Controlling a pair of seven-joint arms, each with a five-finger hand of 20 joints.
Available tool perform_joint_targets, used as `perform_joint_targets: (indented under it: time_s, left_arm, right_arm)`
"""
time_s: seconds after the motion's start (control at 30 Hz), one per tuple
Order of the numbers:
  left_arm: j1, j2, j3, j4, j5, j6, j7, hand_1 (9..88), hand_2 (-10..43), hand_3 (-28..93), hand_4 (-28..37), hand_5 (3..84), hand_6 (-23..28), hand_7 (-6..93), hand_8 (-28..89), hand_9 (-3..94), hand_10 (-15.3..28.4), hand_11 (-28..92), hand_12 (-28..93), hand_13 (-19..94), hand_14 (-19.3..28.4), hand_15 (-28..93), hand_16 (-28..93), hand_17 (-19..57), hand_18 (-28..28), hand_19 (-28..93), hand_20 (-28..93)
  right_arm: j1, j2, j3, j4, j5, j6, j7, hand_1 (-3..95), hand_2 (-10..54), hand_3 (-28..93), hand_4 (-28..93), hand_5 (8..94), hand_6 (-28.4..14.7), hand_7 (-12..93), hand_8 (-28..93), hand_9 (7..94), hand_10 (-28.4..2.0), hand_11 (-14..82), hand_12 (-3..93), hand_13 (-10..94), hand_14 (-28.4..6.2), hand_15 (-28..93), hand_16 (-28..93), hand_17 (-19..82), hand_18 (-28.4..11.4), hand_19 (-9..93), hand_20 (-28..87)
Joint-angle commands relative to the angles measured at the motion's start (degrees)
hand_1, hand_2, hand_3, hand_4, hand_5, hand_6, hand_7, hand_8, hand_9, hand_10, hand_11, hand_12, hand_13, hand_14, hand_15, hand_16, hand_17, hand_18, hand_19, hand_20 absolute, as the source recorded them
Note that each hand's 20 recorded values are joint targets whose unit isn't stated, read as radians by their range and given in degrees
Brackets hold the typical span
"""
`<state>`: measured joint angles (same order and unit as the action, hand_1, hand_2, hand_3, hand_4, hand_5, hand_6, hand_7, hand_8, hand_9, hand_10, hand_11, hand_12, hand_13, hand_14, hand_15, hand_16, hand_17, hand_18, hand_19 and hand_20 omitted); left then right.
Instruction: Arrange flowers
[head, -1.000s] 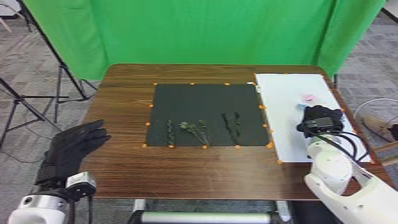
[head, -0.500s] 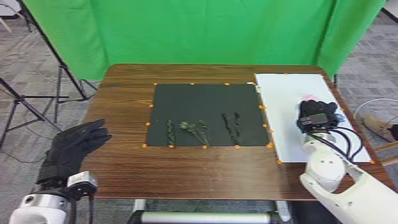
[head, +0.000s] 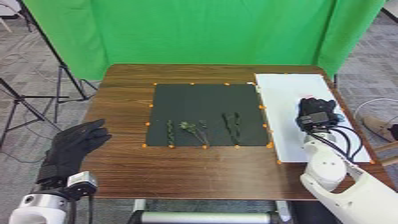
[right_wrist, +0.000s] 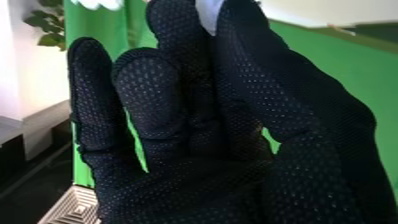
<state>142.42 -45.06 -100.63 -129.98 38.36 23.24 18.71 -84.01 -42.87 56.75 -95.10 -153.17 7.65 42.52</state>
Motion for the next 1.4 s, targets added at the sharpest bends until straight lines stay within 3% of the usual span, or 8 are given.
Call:
perform_joint_targets:
  time_s: [0.03, 0.2, 0.37, 0.6, 0.93, 1.13, 1.27, 1.4]
  left_arm:
    - [1.4, 0.33, -0.24, -0.31, -0.38, 0.27, 0.68, 27.9, 9.7, 80, -14.2, 47.6, 14.7, 14.7, -9, 40.7, 22.9, 39, 10, 30, 28.4, 62, -13, -8.4, 21.5, 59, 17]
    - [2.2, 0.3, -0.92, -0.54, -0.47, 0.3, 0.83, 28.0, 9.7, 80, -14.2, 47.6, 14.8, 14.6, -9, 40.6, 22.8, 39, 10, 30, 28.4, 62, -13, -8.4, 21.4, 59, 17]
    - [3.1, 0.34, -1.92, -0.9, -0.67, 0.64, 0.96, 27.9, 9.6, 80, -14.2, 47.6, 14.7, 14.7, -9, 40.7, 22.9, 39, 10, 30, 28.4, 62, -13, -8.4, 21.4, 59, 17]
    - [3.2, -0.25, -3.3, -1.24, 0.0, 0.05, -0.33, 27.8, 9.6, 80, -14.1, 47.6, 14.8, 14.7, -9, 40.7, 22.9, 39, 10, 30, 28.4, 62, -13, -8.4, 21.5, 59, 17]
    - [3.8, -0.48, -4.6, -1.21, -0.42, 0.04, 0.13, 27.8, 9.5, 80, -14.3, 48.0, 14.9, 15.2, -9, 41.1, 23.2, 40, 10, 31, 28.4, 62, -13, -8.4, 21.5, 59, 17]
    - [5.8, -1.52, -6.88, -1.39, -0.88, -0.2, 0.34, 27.7, 9.1, 81, -14.4, 48.3, 15.0, 15.6, -9, 41.2, 23.3, 40, 10, 31, 28.4, 62, -13, -8.4, 21.5, 59, 17]
    - [5.6, -2.29, -7.77, -1.01, -0.72, -1.1, 0.3, 27.9, 8.8, 83, -13.2, 48.4, 15.1, 16.0, -9, 41.3, 23.3, 41, 10, 31, 28.4, 62, -13, -8.4, 21.6, 59, 17]
    - [5.0, -2.64, -7.48, -0.46, -0.75, -1.75, 0.34, 28.0, 8.7, 83, -12.4, 48.4, 15.1, 15.9, -9, 41.2, 23.4, 41, 10, 31, 28.4, 62, -14, -8.4, 21.6, 59, 17]
  right_arm:
    - [2.8, 1.8, -0.1, -3.5, 0.2, 1.3, -1.5, 54.0, -7.0, 74, -28, 80.8, -0.2, 25, 5, 78.6, -9.7, 25.9, 38.1, 69, -6.1, 70, 29, 36, -20.6, 88, -5]
    - [5.1, 2.5, -1.6, -6.8, 3.4, 2.7, -3.4, 53.9, -7.1, 74, -28, 81.2, -0.3, 25, 6, 78.8, -10.1, 26.0, 38.6, 70, -6.0, 69, 30, 36, -20.5, 88, -4]
    - [8.4, 1.6, -2.8, -10.9, 11.8, 0.3, -13.4, 53.3, -7.0, 75, -28, 80.9, -0.1, 25, 7, 78.4, -9.9, 26.2, 39.7, 69, -4.8, 69, 31, 33, -18.8, 87, -4]
    - [17.0, -3.5, -11.0, -13.3, 19.5, -2.6, -18.2, 52.4, -6.6, 75, -28, 79.9, 0.5, 26, 6, 77.8, -9.7, 26.3, 40.3, 67, -3.9, 69, 33, 31, -17.9, 85, -2]
    - [23.6, -15.5, -19.9, -10.1, 22.8, -6.1, -25.5, 52.3, -6.1, 75, -28, 79.6, 0.6, 27, 5, 77.9, -9.9, 26.4, 40.0, 67, -3.8, 69, 33, 30, -17.6, 84, 1]
    - [23.0, -22.8, -22.7, -7.3, 21.1, -7.9, -30.5, 52.4, -5.4, 74, -28, 78.9, 0.9, 28, 5, 77.4, -10.0, 27.3, 39.7, 67, -4.0, 69, 33, 29, -17.1, 83, 2]
    - [21.6, -26.2, -22.7, -5.2, 20.2, -8.0, -31.9, 52.5, -5.1, 74, -28, 78.6, 1.0, 28, 4, 77.0, -9.9, 27.8, 39.4, 66, -3.9, 69, 33, 29, -17.1, 82, 4]
    - [19.8, -30.2, -21.8, -1.4, 18.3, -7.4, -32.6, 52.4, -5.1, 74, -28, 78.4, 1.3, 29, 4, 77.0, -9.7, 27.7, 39.4, 66, -3.8, 69, 33, 28, -17.0, 81, 5]
